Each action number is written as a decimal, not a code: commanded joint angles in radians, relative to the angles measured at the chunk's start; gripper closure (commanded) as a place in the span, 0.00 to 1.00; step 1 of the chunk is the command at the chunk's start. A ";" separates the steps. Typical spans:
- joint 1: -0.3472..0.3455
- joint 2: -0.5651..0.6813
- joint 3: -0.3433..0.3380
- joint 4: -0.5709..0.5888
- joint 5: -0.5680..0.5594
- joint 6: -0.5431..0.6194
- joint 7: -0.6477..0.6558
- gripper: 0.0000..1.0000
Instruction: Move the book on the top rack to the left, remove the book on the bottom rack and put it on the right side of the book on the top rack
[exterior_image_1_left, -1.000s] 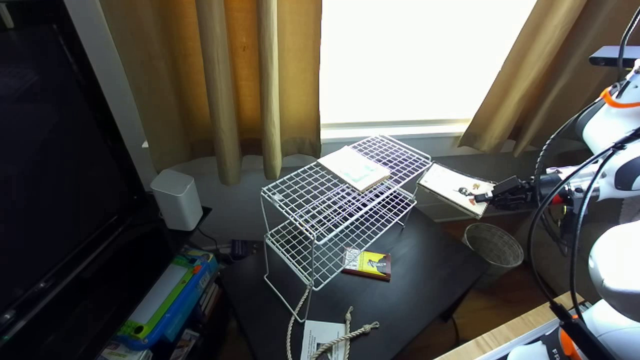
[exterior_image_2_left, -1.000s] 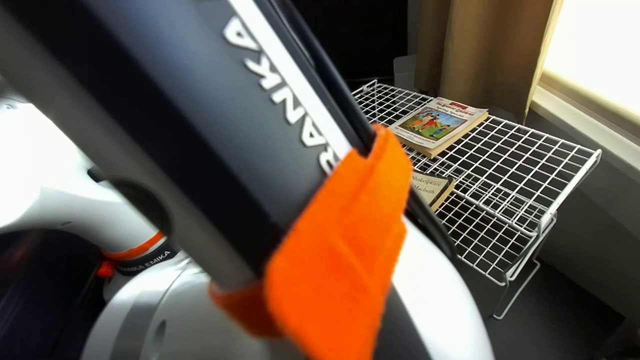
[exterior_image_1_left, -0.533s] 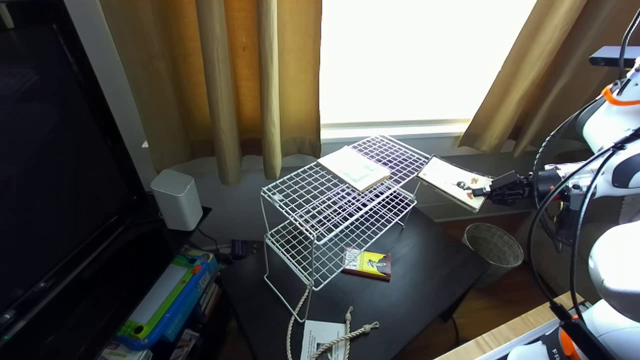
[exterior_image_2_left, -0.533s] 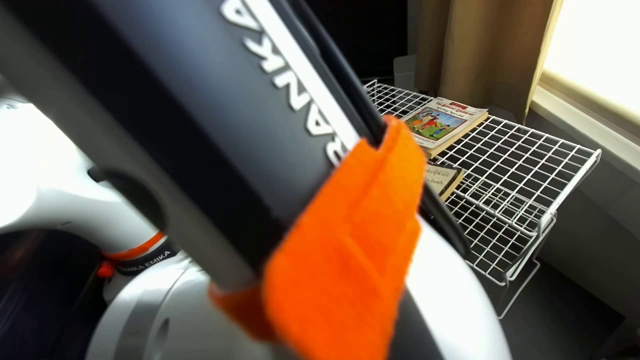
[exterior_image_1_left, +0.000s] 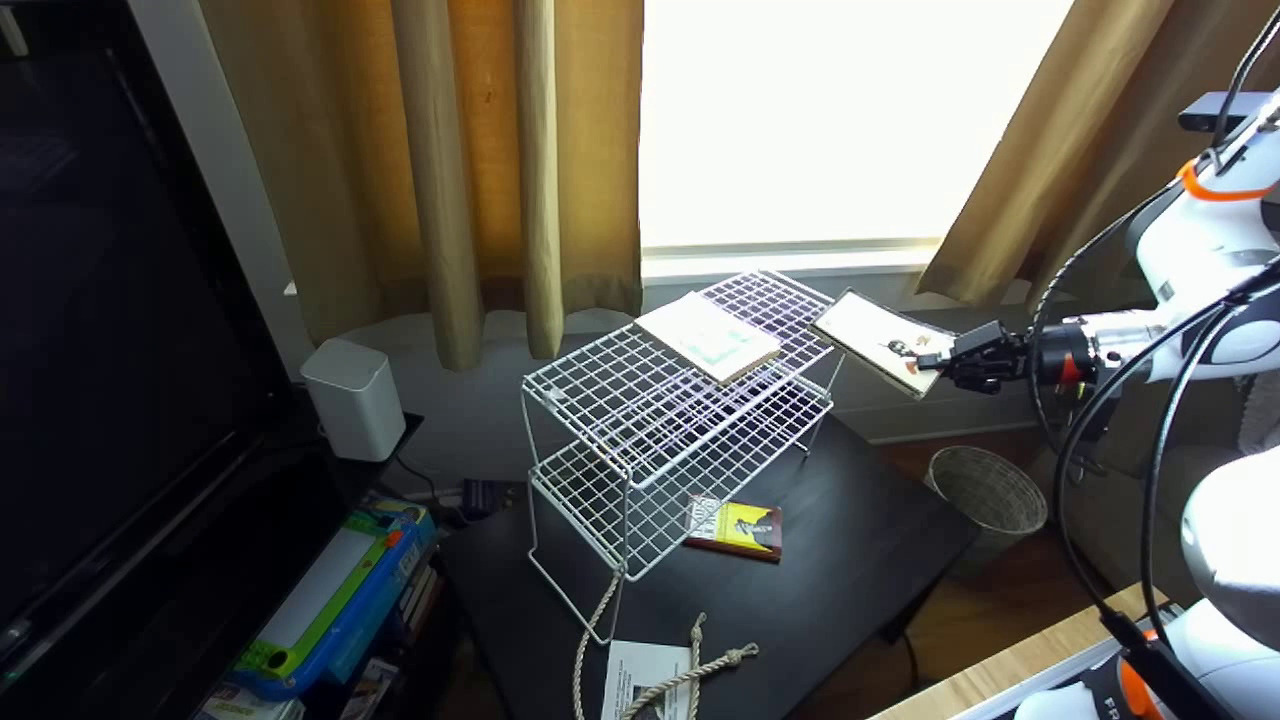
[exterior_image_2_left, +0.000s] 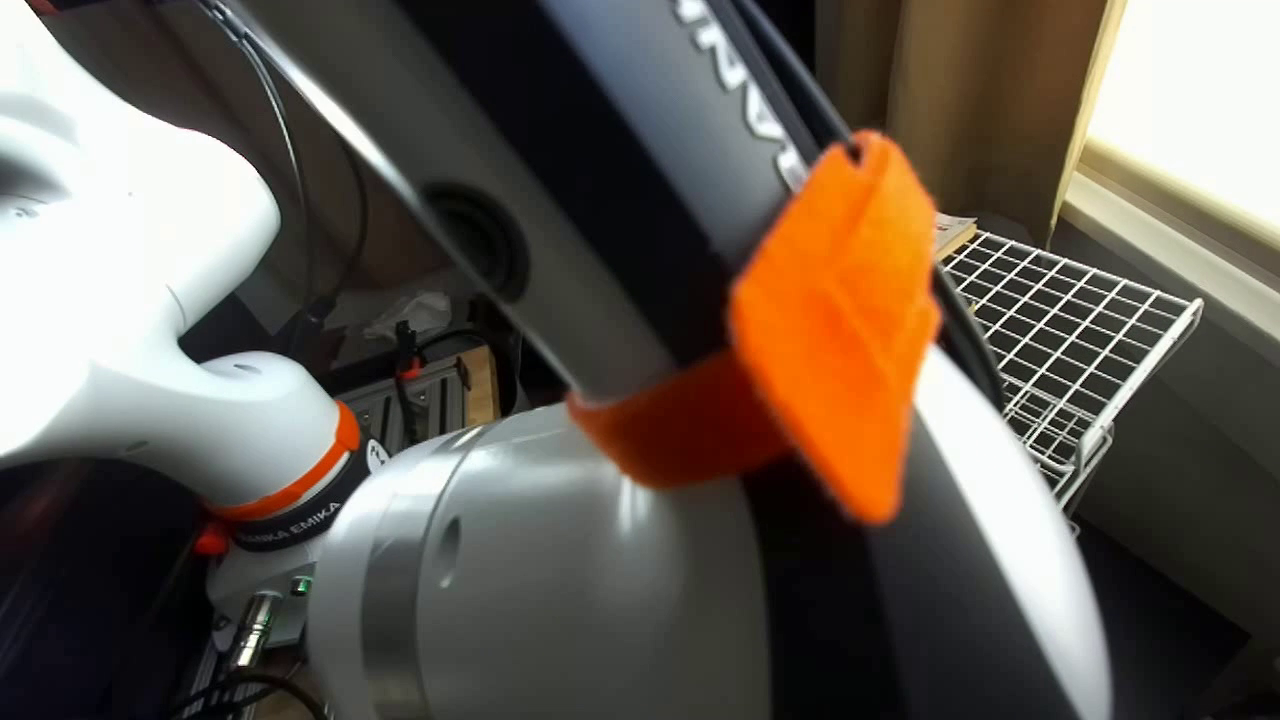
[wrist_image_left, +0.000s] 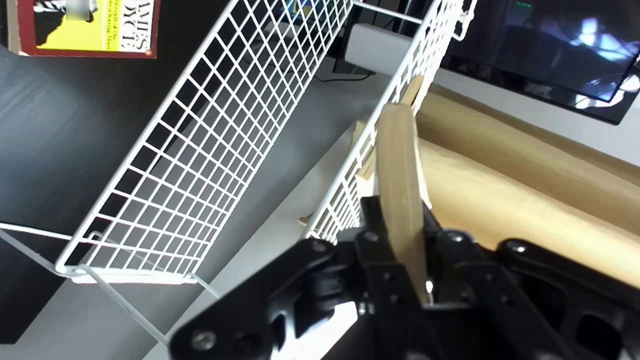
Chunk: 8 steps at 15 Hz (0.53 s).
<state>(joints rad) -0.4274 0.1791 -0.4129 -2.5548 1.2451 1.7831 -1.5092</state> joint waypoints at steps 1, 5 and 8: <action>0.026 0.003 0.017 0.014 0.055 0.032 0.055 0.96; 0.050 0.004 0.033 0.046 0.090 0.076 0.137 0.96; 0.067 0.015 0.047 0.089 0.093 0.094 0.217 0.96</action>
<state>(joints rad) -0.3781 0.1870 -0.3800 -2.5008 1.3149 1.8508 -1.3707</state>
